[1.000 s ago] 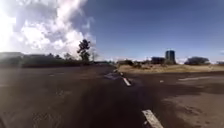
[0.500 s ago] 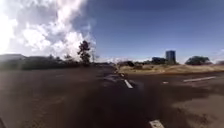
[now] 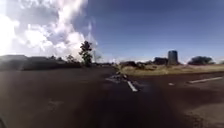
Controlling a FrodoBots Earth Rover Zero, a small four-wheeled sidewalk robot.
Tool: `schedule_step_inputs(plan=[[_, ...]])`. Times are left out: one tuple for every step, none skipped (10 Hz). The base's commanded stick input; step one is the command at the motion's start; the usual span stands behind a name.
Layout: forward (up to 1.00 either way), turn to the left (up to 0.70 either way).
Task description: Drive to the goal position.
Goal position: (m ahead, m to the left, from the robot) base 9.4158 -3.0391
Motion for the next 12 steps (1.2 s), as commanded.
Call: schedule_step_inputs(plan=[[0.50,0.00],[0.50,-0.47],[0.50,-0.50],[0.50,-0.50],[0.50,-0.50],[0.50,-0.50],[0.50,-0.50],[0.50,-0.11],[0.50,-0.05],[0.50,0.00],[0.50,0.00],[0.50,0.00]])
